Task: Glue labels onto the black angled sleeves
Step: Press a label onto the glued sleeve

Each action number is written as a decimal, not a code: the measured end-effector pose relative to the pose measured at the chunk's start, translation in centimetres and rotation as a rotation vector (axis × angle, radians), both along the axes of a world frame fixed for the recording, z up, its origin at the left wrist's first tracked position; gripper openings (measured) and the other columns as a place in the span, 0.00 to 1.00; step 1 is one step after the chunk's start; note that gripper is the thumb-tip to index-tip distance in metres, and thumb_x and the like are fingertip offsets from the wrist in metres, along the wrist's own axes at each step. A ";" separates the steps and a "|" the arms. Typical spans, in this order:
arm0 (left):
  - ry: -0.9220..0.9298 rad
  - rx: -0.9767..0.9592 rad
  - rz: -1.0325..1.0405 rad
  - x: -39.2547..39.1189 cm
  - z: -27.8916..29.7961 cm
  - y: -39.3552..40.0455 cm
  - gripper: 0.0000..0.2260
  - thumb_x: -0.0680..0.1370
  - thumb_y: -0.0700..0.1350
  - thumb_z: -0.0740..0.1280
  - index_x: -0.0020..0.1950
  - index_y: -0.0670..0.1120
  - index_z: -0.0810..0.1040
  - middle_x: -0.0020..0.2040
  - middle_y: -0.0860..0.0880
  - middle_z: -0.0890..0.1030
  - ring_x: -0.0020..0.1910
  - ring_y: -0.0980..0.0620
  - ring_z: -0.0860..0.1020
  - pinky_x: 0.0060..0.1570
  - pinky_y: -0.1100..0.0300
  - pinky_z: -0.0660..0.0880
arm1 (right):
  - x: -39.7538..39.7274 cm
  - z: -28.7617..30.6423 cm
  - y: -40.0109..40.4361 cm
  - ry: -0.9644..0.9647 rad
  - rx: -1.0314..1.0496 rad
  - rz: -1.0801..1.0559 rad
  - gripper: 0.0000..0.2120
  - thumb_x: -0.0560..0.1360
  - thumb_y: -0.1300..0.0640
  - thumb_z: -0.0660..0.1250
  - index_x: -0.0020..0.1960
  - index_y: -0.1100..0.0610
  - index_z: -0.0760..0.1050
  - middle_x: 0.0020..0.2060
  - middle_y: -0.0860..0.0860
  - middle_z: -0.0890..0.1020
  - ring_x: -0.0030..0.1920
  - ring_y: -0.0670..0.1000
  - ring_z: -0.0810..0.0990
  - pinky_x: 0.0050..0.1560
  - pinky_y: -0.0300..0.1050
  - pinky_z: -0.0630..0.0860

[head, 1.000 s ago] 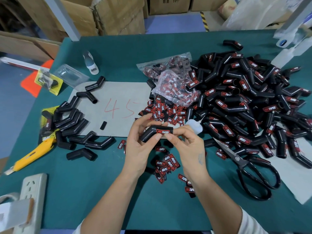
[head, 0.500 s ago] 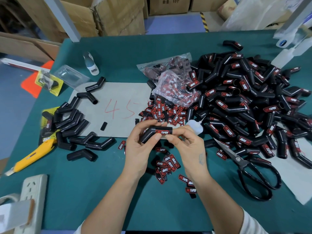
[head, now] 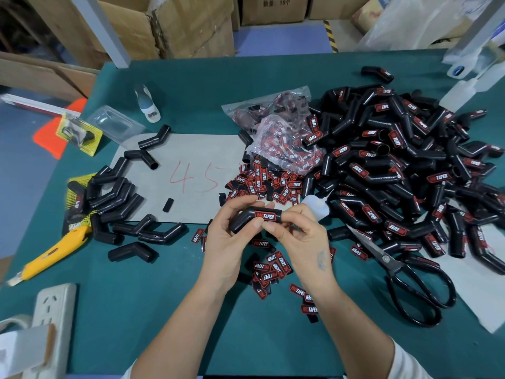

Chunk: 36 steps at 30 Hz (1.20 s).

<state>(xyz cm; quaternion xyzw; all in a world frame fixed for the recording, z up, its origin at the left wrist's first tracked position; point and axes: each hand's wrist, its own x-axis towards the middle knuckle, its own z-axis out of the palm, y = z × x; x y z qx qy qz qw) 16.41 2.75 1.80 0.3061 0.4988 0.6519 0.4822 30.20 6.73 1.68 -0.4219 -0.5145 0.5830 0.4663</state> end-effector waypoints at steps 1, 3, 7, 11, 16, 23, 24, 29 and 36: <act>0.009 0.008 0.002 0.0 0.0 -0.1 0.15 0.74 0.45 0.76 0.61 0.53 0.84 0.60 0.44 0.85 0.61 0.44 0.82 0.66 0.43 0.75 | 0.0 0.0 0.0 -0.002 0.009 -0.005 0.07 0.68 0.56 0.78 0.41 0.57 0.81 0.41 0.51 0.74 0.40 0.42 0.75 0.45 0.34 0.74; 0.023 0.013 0.008 0.1 -0.1 -0.2 0.16 0.75 0.45 0.77 0.62 0.51 0.83 0.61 0.40 0.84 0.63 0.39 0.81 0.68 0.40 0.75 | 0.0 -0.1 0.0 0.023 0.005 -0.012 0.09 0.69 0.57 0.77 0.40 0.62 0.81 0.41 0.52 0.74 0.40 0.43 0.75 0.44 0.35 0.74; 0.021 0.008 0.019 0.1 0.0 -0.2 0.16 0.74 0.45 0.77 0.62 0.51 0.83 0.60 0.44 0.85 0.61 0.45 0.83 0.62 0.50 0.78 | 0.1 -0.4 0.1 0.072 -0.010 -0.010 0.11 0.69 0.59 0.77 0.41 0.68 0.80 0.41 0.51 0.74 0.41 0.43 0.76 0.45 0.36 0.75; 0.020 0.028 0.018 0.2 0.1 -0.2 0.15 0.75 0.44 0.76 0.61 0.52 0.83 0.59 0.47 0.85 0.60 0.47 0.83 0.60 0.55 0.78 | 0.1 -0.5 0.1 0.096 -0.015 -0.002 0.07 0.69 0.60 0.77 0.39 0.62 0.80 0.39 0.46 0.75 0.41 0.43 0.75 0.45 0.35 0.74; 0.051 0.048 0.019 0.3 0.2 -0.2 0.15 0.75 0.43 0.76 0.61 0.53 0.83 0.59 0.47 0.86 0.60 0.49 0.84 0.59 0.59 0.78 | 0.1 -0.8 0.2 0.103 0.026 0.006 0.07 0.70 0.63 0.77 0.38 0.57 0.79 0.38 0.39 0.75 0.39 0.39 0.75 0.44 0.31 0.72; 0.091 0.056 0.014 0.1 0.0 -0.2 0.16 0.76 0.42 0.76 0.62 0.53 0.83 0.60 0.47 0.85 0.61 0.48 0.83 0.61 0.58 0.78 | 0.3 -0.9 0.3 0.108 0.004 0.014 0.06 0.70 0.61 0.77 0.38 0.59 0.80 0.39 0.41 0.75 0.41 0.41 0.76 0.45 0.33 0.74; 0.105 0.063 0.013 0.0 0.0 -0.2 0.16 0.76 0.42 0.75 0.62 0.53 0.83 0.60 0.46 0.85 0.61 0.47 0.83 0.61 0.59 0.78 | 0.3 -0.8 0.3 0.108 -0.010 0.028 0.06 0.71 0.61 0.77 0.39 0.60 0.80 0.39 0.42 0.75 0.41 0.42 0.76 0.46 0.34 0.74; 0.222 0.116 -0.001 -0.4 0.2 -0.2 0.15 0.78 0.40 0.74 0.62 0.54 0.82 0.60 0.47 0.86 0.63 0.48 0.83 0.62 0.61 0.77 | 0.4 -0.3 0.3 0.097 -0.086 0.084 0.10 0.68 0.52 0.80 0.45 0.57 0.87 0.43 0.57 0.76 0.47 0.48 0.78 0.54 0.45 0.78; 0.232 0.117 -0.005 -0.5 -0.3 -0.3 0.12 0.77 0.39 0.75 0.60 0.48 0.84 0.60 0.43 0.85 0.63 0.41 0.83 0.63 0.53 0.78 | 0.5 -0.4 0.4 0.100 -0.105 0.042 0.11 0.67 0.55 0.81 0.42 0.62 0.85 0.42 0.52 0.76 0.46 0.51 0.76 0.52 0.47 0.76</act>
